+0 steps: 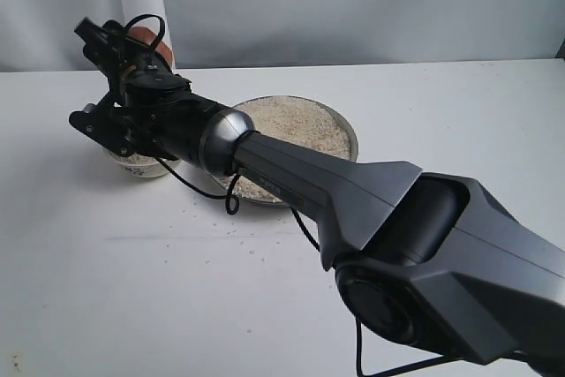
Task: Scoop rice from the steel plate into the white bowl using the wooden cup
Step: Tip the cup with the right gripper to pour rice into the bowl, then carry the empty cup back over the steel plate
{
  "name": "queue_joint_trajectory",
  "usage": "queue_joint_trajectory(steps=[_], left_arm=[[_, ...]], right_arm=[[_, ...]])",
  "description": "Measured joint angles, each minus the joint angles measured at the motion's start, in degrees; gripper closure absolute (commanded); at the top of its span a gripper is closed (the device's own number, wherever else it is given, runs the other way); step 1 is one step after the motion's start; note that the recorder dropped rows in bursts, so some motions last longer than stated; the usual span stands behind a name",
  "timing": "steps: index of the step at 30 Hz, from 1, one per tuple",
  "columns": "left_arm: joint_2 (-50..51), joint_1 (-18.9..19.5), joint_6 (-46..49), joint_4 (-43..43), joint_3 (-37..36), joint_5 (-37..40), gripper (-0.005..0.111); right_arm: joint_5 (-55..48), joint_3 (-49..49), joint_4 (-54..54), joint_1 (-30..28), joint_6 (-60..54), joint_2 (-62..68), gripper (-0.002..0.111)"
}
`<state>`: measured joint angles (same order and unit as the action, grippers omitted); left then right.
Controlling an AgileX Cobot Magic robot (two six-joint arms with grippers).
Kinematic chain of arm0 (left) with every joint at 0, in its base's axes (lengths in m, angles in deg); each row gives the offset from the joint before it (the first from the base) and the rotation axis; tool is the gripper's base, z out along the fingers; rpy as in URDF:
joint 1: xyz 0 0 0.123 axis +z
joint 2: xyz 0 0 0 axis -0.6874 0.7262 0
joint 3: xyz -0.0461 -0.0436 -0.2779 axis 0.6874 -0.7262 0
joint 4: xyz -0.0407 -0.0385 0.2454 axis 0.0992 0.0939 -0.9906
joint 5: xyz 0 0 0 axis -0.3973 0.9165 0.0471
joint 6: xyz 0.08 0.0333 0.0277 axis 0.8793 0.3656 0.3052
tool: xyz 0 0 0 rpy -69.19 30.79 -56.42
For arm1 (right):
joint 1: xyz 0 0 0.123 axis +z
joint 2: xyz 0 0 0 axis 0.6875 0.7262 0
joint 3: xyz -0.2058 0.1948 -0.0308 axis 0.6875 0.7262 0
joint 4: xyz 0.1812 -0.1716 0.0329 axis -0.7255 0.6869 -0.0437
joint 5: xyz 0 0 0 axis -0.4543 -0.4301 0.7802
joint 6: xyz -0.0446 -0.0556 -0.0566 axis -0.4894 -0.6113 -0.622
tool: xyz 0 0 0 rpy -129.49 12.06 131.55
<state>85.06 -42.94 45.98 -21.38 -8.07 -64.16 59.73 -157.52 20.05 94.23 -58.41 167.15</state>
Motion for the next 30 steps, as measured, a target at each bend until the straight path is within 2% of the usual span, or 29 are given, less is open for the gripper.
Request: queue_joint_trajectory(steps=[15,21,26,30], left_arm=[[0.0,0.0,0.0,0.0,0.0,0.0,0.107],[0.0,0.0,0.0,0.0,0.0,0.0,0.107],[0.0,0.0,0.0,0.0,0.0,0.0,0.107],[0.0,0.0,0.0,0.0,0.0,0.0,0.107]], right_arm=[[-0.1,0.0,1.1,0.0,0.0,0.0,0.108],[-1.6,0.0,1.4,-0.6,8.9,-0.4,0.108],[-7.8,0.0,-15.4,-0.6,14.0,-5.6,0.108],[-21.9,0.0,-30.8,-1.9,13.1,-11.5,0.108]])
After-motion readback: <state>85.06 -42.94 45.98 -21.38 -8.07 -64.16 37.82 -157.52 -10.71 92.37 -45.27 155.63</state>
